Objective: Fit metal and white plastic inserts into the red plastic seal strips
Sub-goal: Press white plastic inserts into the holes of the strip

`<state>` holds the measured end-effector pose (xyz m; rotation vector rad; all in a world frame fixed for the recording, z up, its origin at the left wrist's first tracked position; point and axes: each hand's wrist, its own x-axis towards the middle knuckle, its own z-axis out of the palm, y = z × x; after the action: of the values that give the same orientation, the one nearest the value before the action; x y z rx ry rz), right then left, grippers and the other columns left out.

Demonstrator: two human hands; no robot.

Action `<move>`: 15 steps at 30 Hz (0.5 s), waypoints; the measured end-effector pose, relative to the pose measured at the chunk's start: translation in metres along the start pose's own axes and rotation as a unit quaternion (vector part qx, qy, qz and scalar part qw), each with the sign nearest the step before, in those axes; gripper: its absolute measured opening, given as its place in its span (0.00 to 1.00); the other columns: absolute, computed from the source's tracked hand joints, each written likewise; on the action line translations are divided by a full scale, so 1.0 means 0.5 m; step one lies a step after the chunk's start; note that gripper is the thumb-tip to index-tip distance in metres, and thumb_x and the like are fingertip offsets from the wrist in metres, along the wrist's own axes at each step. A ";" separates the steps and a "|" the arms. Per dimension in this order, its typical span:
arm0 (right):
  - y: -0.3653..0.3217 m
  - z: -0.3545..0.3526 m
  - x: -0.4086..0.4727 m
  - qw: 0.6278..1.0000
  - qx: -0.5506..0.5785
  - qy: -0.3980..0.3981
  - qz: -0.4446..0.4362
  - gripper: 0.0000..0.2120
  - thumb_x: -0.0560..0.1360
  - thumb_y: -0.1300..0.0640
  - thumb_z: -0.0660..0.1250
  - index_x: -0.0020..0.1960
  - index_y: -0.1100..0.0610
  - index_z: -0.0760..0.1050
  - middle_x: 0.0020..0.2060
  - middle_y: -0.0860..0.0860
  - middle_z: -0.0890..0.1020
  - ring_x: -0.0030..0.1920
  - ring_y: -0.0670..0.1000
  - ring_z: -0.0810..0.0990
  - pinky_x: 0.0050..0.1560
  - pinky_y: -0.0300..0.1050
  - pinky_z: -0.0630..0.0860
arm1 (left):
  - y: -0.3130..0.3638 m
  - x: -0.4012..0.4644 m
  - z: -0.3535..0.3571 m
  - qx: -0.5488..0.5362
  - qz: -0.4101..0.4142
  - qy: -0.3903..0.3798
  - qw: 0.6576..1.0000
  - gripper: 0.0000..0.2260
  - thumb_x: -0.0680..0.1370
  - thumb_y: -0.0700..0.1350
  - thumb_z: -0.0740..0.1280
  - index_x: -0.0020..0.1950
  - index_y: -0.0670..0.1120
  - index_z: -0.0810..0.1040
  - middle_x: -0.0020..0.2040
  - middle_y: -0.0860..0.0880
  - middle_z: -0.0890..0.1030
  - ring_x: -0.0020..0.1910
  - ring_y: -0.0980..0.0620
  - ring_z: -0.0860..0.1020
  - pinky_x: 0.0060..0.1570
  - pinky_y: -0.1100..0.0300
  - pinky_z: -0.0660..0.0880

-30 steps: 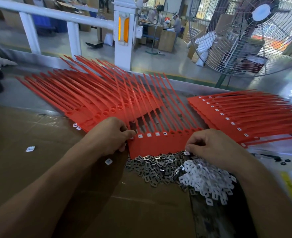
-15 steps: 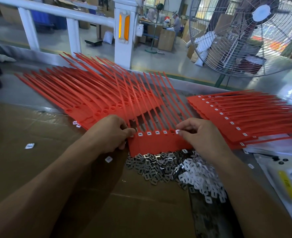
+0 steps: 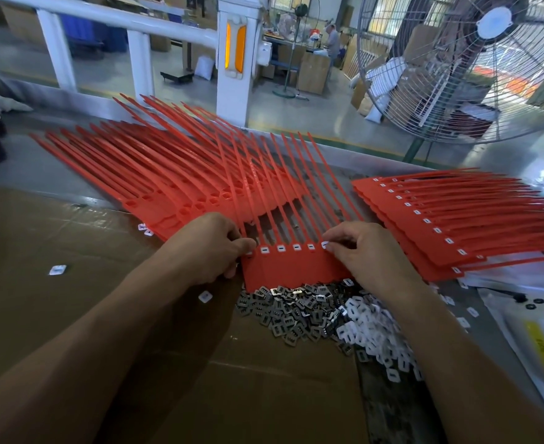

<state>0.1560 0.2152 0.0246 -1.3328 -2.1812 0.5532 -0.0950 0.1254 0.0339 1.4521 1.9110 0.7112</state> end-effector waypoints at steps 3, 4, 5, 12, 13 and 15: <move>-0.003 0.002 -0.001 1.000 -0.005 0.002 0.004 0.06 0.78 0.57 0.74 0.53 0.47 0.86 0.47 0.38 0.84 0.50 0.36 0.81 0.53 0.34 0.75 | 0.000 0.001 0.000 -0.002 -0.003 -0.001 1.000 0.12 0.81 0.55 0.67 0.45 0.48 0.81 0.26 0.51 0.80 0.19 0.57 0.71 0.20 0.64 0.67; -0.003 0.003 -0.001 1.000 -0.006 0.005 0.005 0.06 0.78 0.57 0.74 0.53 0.48 0.86 0.48 0.39 0.84 0.51 0.36 0.80 0.53 0.33 0.74 | -0.001 0.001 0.000 0.001 -0.003 -0.001 1.000 0.12 0.81 0.55 0.67 0.45 0.48 0.81 0.26 0.51 0.80 0.19 0.57 0.71 0.20 0.64 0.67; -0.002 0.004 -0.002 1.000 -0.007 0.009 0.005 0.06 0.78 0.57 0.74 0.53 0.48 0.86 0.48 0.39 0.84 0.50 0.36 0.80 0.53 0.32 0.74 | -0.001 0.001 0.001 0.004 -0.002 -0.002 1.000 0.12 0.81 0.55 0.67 0.45 0.48 0.81 0.26 0.51 0.81 0.19 0.57 0.71 0.20 0.64 0.67; -0.007 0.012 -0.003 0.999 -0.002 0.034 0.018 0.08 0.78 0.58 0.74 0.55 0.50 0.86 0.49 0.42 0.85 0.50 0.36 0.80 0.50 0.28 0.71 | -0.001 0.003 0.002 0.008 0.001 0.002 1.000 0.12 0.81 0.55 0.67 0.44 0.48 0.81 0.26 0.52 0.81 0.19 0.58 0.71 0.20 0.65 0.67; -0.009 0.011 -0.004 0.999 -0.002 0.037 0.022 0.08 0.78 0.59 0.74 0.55 0.50 0.85 0.48 0.41 0.84 0.49 0.36 0.80 0.49 0.27 0.71 | -0.001 0.003 0.002 0.007 0.001 0.003 1.000 0.12 0.81 0.55 0.67 0.44 0.48 0.81 0.26 0.52 0.81 0.19 0.58 0.71 0.20 0.65 0.66; -0.013 0.008 -0.006 0.999 -0.018 0.042 0.025 0.06 0.77 0.59 0.74 0.52 0.50 0.84 0.45 0.41 0.84 0.47 0.36 0.80 0.44 0.25 0.69 | -0.001 0.002 0.002 0.002 0.000 0.004 1.000 0.12 0.81 0.55 0.67 0.44 0.48 0.81 0.26 0.51 0.80 0.19 0.57 0.71 0.20 0.65 0.66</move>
<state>0.1502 0.2095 0.0245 -1.4065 -2.1051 0.4695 -0.0948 0.1264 0.0328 1.4532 1.9188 0.7144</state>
